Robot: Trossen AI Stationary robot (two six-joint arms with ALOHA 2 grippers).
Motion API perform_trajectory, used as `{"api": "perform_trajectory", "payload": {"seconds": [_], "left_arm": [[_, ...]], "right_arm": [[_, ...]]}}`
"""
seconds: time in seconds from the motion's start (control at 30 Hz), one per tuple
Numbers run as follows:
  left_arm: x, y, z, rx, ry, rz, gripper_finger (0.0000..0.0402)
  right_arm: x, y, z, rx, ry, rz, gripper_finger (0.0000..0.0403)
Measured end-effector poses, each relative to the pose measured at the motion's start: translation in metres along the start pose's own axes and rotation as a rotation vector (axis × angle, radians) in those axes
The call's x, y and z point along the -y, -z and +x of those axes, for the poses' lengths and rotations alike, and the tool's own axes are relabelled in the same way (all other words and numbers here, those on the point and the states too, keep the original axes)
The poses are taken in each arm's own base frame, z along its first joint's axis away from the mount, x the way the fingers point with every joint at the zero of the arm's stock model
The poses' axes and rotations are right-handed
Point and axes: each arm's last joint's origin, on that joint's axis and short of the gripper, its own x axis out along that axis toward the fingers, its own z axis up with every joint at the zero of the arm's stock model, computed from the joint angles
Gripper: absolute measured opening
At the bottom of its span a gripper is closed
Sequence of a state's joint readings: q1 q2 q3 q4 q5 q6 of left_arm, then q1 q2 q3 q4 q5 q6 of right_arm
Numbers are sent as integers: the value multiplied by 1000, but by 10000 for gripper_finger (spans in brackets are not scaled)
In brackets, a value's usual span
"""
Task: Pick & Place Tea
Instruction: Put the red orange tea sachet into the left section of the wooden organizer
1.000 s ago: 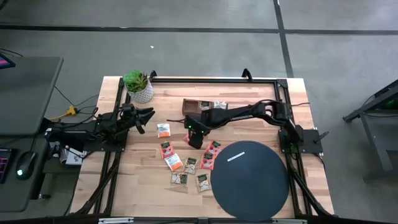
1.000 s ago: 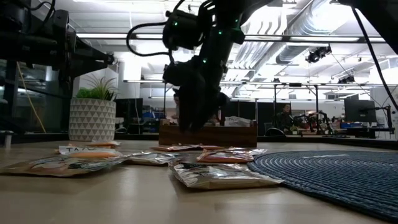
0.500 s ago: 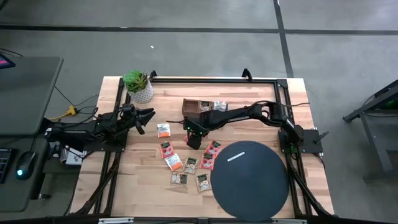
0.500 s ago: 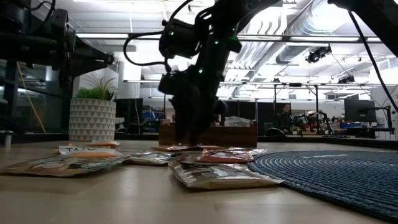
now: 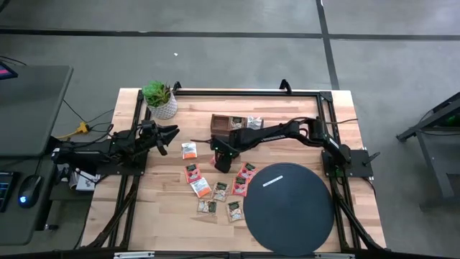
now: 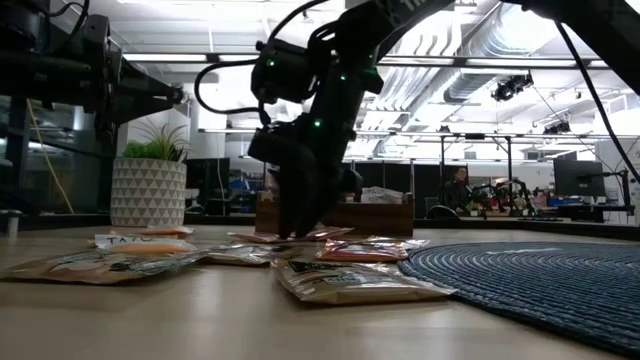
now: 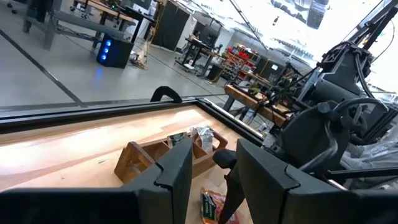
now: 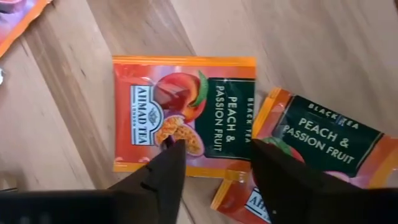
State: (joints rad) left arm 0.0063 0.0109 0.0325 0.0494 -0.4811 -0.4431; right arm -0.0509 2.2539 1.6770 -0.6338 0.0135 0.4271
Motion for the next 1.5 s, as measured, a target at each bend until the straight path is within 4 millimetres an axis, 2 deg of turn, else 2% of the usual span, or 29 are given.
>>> {"api": "perform_trajectory", "payload": {"seconds": [0.3,0.37,0.6,0.8,1.1,1.5], "left_arm": [[0,0,0,0,1,0,123],[0,0,0,-1,1,0,123],[0,0,0,-1,1,0,123],[0,0,0,-1,1,0,123],[0,0,0,-1,1,0,123],[0,0,0,0,2,0,123]], "right_arm": [[0,1,1,-15,-16,-12,20],[0,1,1,-17,-19,-16,6],[0,1,1,-17,-20,-42,3],[-7,-9,-7,-8,-80,-91,1],[-19,-34,-35,80,-156,-140,0],[-22,-52,-74,125,-36,-238,0]]}}
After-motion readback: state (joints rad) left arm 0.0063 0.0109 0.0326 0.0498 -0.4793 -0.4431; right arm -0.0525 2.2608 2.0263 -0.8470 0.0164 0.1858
